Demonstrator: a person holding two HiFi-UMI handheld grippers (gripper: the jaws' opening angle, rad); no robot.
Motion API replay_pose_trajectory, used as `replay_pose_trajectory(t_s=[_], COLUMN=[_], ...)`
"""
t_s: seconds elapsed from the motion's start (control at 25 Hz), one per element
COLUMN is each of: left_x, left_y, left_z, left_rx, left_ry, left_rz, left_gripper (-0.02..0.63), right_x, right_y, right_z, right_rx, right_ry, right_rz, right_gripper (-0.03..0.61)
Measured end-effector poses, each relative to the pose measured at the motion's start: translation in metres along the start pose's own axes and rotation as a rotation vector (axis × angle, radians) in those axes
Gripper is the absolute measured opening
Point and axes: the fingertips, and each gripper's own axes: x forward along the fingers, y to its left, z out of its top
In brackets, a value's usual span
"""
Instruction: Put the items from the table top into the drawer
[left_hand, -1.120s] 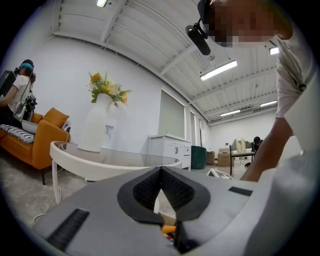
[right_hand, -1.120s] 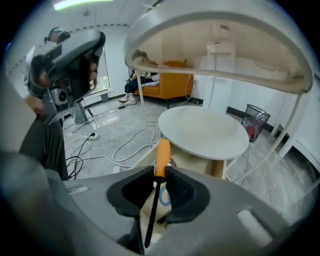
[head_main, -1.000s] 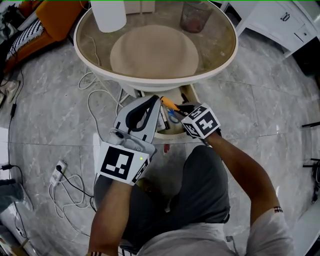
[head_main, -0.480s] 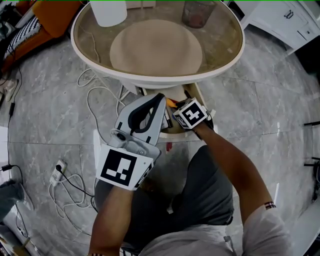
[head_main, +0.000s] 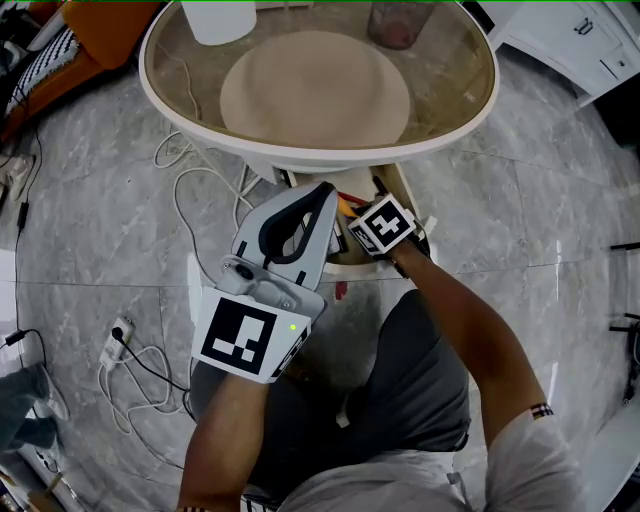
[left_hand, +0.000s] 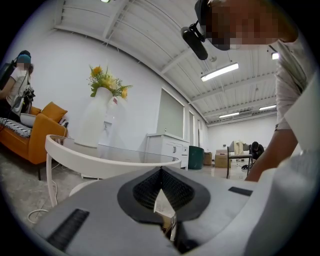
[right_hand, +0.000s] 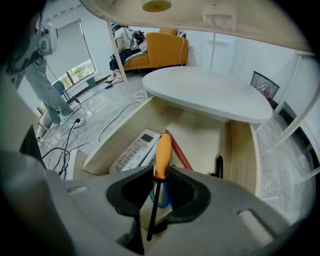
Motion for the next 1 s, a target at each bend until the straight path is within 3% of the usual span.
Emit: replay_pose_trajectory(t_s=[0.24, 0.44, 0.72, 1.0], left_x=[-0.001, 0.002, 0.006, 0.007], left_y=[0.001, 0.000, -0.003, -0.003], left_z=[-0.004, -0.006, -0.012, -0.016], left_rx=[-0.007, -0.006, -0.003, 0.000], left_ry=[0.018, 0.026, 0.057, 0.081], left_rz=[-0.002, -0.009, -0.020, -0.012], left_gripper=[0.000, 0.000, 0.000, 0.000], right_x=[-0.009, -0.044, -0.124, -0.201], right_y=[0.006, 0.020, 0.042, 0.065], right_z=[0.003, 0.022, 0.054, 0.082], right_rx=[0.012, -0.026, -0.117, -0.183], right_ry=[-0.063, -0.225, -0.481, -0.658], right_rz=[0.048, 0.103, 0.117, 0.135], right_gripper=[0.103, 0.095, 0.023, 0.002])
